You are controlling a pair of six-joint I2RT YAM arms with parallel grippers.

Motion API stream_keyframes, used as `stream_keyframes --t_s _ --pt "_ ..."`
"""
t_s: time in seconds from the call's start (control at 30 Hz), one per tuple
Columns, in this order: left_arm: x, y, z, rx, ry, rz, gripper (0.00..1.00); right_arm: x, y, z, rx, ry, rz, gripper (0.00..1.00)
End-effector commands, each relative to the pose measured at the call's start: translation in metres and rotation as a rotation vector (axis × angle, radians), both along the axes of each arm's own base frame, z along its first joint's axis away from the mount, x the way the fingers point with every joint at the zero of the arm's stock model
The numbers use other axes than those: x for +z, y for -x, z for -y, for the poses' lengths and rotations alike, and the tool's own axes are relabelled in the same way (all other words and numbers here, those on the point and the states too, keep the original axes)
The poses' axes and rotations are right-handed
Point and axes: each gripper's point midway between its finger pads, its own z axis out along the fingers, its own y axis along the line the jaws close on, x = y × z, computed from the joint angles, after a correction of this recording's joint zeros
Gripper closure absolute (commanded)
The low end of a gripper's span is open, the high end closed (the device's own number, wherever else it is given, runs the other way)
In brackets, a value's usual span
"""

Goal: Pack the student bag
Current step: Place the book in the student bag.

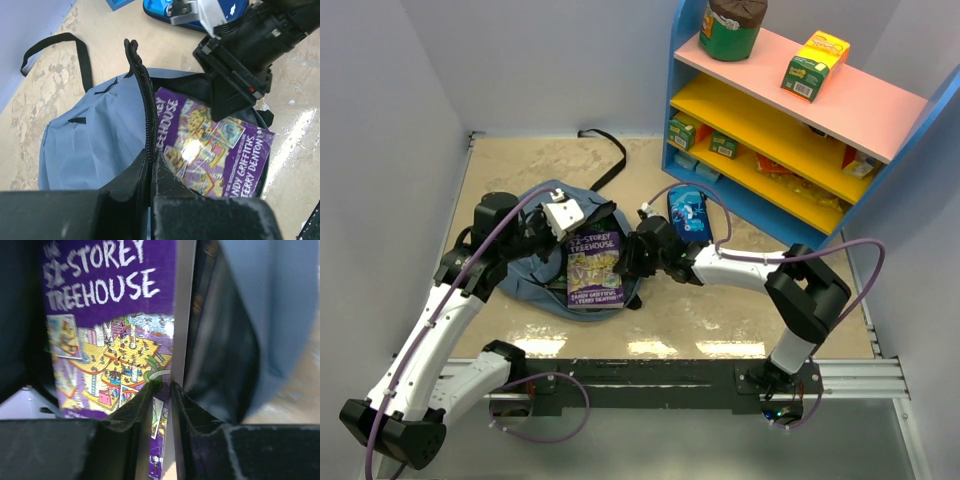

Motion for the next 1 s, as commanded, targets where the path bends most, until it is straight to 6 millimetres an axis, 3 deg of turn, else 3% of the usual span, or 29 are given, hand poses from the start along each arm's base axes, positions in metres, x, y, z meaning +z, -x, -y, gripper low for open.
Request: stream_keyframes --t_s 0.0,0.07,0.23,0.3,0.33,0.4,0.43,0.47,0.5,0.53,0.57,0.6,0.63,0.67,0.7,0.73,0.8,0.83,0.97 --pt "0.036 -0.003 0.011 -0.048 0.058 0.104 1.0 0.057 -0.01 -0.052 0.054 -0.172 0.096 0.78" --pt "0.036 -0.002 0.012 -0.056 0.062 0.101 1.0 0.072 -0.011 -0.066 0.07 -0.208 0.11 0.8" --pt "0.039 -0.001 0.013 -0.065 0.064 0.099 1.0 0.086 -0.018 -0.095 0.091 -0.243 0.121 0.79" --pt "0.039 0.0 0.013 -0.066 0.058 0.099 1.0 0.079 -0.02 -0.09 0.07 -0.195 0.121 0.69" --pt "0.039 0.0 0.012 -0.067 0.054 0.105 1.0 0.078 -0.02 -0.082 0.06 -0.168 0.137 0.56" --pt "0.038 0.001 0.011 -0.063 0.049 0.107 1.0 0.072 -0.023 -0.064 0.011 -0.11 0.16 0.51" --pt "0.036 0.001 0.01 -0.064 0.044 0.106 1.0 0.058 -0.018 -0.048 -0.001 -0.068 0.16 0.51" --pt "0.035 0.001 0.009 -0.061 0.043 0.106 1.0 0.072 -0.019 -0.036 -0.039 -0.077 0.202 0.51" --pt "0.033 0.001 0.009 -0.061 0.04 0.107 1.0 0.077 -0.016 -0.028 -0.052 -0.085 0.22 0.53" --pt "0.031 0.001 0.009 -0.061 0.038 0.104 1.0 0.061 -0.004 -0.014 -0.051 -0.061 0.213 0.58" --pt "0.031 0.0 0.009 -0.059 0.038 0.104 1.0 0.089 0.0 -0.01 -0.06 -0.128 0.271 0.62" --pt "0.03 0.0 0.009 -0.058 0.037 0.103 1.0 0.093 0.004 -0.005 -0.068 -0.133 0.301 0.68" --pt "0.03 0.0 0.009 -0.056 0.04 0.101 1.0 0.082 0.021 -0.001 -0.031 -0.107 0.318 0.84" --pt "0.031 -0.001 0.009 -0.055 0.041 0.1 1.0 0.101 0.029 -0.001 -0.02 -0.156 0.363 0.92" --pt "0.034 -0.001 0.01 -0.055 0.046 0.105 1.0 0.099 0.035 0.0 -0.004 -0.146 0.391 0.98" --pt "0.035 -0.001 0.01 -0.056 0.049 0.105 1.0 0.091 0.054 -0.003 0.039 -0.135 0.395 1.0" --pt "0.04 -0.002 0.011 -0.052 0.057 0.107 1.0 0.086 0.065 -0.007 0.066 -0.111 0.425 1.0" --pt "0.042 -0.002 0.012 -0.052 0.064 0.105 1.0 0.081 0.082 -0.015 0.112 -0.105 0.428 1.0" --pt "0.05 -0.004 0.014 -0.046 0.082 0.108 1.0 0.066 0.105 -0.034 0.172 -0.06 0.463 1.0"
